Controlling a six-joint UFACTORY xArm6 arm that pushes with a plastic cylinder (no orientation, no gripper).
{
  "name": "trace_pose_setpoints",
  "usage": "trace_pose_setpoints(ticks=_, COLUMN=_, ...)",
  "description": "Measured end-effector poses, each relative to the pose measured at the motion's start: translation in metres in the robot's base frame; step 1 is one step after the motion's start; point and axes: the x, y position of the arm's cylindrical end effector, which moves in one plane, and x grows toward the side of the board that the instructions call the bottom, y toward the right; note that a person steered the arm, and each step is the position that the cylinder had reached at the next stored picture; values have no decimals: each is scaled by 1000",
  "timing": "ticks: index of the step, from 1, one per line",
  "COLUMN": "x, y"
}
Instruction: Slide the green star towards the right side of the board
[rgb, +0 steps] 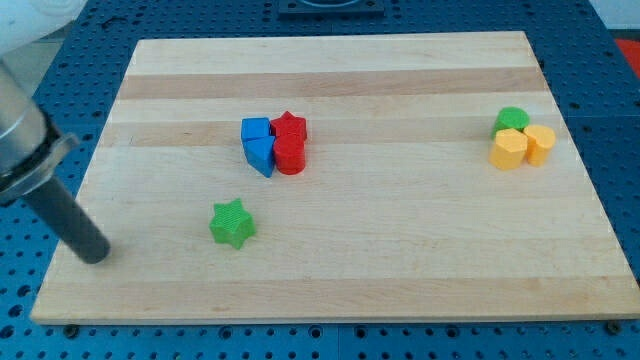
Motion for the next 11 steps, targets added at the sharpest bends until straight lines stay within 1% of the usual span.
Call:
trace_pose_setpoints(ticks=1, x=-23, y=47)
trace_pose_setpoints(ticks=3, x=-28, y=145)
trace_pose_setpoints(ticks=4, x=-28, y=163)
trace_pose_setpoints(ticks=5, x=-27, y=131)
trace_pose_setpoints(ticks=6, x=-17, y=105)
trace_pose_setpoints(ticks=7, x=-12, y=116)
trace_pose_setpoints(ticks=9, x=-16, y=190)
trace_pose_setpoints(ticks=10, x=-16, y=179)
trace_pose_setpoints(ticks=11, x=-7, y=172)
